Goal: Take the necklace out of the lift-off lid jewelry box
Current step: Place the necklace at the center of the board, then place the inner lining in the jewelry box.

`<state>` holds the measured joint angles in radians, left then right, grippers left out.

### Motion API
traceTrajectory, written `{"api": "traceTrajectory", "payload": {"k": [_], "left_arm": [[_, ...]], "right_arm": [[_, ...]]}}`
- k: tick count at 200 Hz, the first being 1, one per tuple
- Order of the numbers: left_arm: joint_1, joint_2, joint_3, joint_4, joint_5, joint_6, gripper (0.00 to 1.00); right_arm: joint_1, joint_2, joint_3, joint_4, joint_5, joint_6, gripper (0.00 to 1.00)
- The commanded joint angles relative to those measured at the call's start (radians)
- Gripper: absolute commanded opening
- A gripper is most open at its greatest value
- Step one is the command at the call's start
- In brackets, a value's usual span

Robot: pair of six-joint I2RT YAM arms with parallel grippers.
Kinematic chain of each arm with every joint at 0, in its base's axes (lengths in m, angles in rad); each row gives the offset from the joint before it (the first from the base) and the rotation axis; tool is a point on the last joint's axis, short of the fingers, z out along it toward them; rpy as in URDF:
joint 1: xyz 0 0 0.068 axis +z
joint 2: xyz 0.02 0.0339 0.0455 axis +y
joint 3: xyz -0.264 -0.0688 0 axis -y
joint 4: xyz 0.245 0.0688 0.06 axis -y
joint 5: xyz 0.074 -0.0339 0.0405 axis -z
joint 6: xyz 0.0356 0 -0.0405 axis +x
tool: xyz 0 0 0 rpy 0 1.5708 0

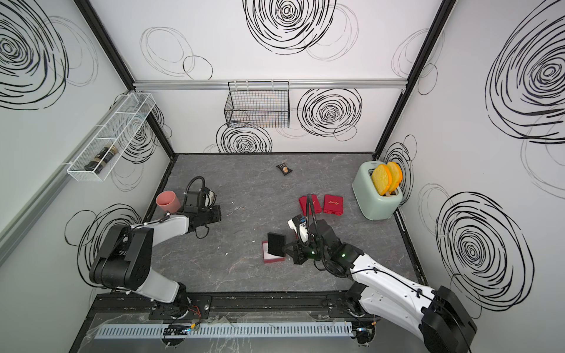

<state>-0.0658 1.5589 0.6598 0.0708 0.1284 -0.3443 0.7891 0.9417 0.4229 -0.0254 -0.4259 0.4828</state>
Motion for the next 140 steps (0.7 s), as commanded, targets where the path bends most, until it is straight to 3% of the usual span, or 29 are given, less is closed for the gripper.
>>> {"api": "traceTrajectory", "payload": {"k": [1, 26, 77, 96, 113, 140], "left_arm": [[0.028, -0.052, -0.032, 0.055, -0.038, -0.034, 0.00], [0.051, -0.101, -0.068, 0.075, -0.083, -0.060, 0.02], [0.052, -0.146, -0.105, 0.116, -0.057, -0.053, 0.30], [0.039, -0.229, -0.149, 0.164, -0.047, -0.040, 0.43], [-0.022, -0.344, -0.215, 0.227, -0.045, -0.007, 0.54], [-0.225, -0.508, -0.319, 0.343, -0.009, 0.058, 0.61]], "right_arm": [[-0.005, 0.032, 0.052, -0.018, 0.017, -0.023, 0.00], [-0.005, 0.068, 0.072, -0.029, 0.009, -0.023, 0.00], [-0.005, 0.092, 0.087, -0.046, 0.004, -0.030, 0.00], [-0.006, 0.092, 0.100, -0.075, 0.007, -0.038, 0.00], [-0.007, 0.093, 0.095, -0.070, 0.001, -0.043, 0.00], [-0.016, 0.129, 0.086, -0.014, -0.066, -0.037, 0.00]]}}
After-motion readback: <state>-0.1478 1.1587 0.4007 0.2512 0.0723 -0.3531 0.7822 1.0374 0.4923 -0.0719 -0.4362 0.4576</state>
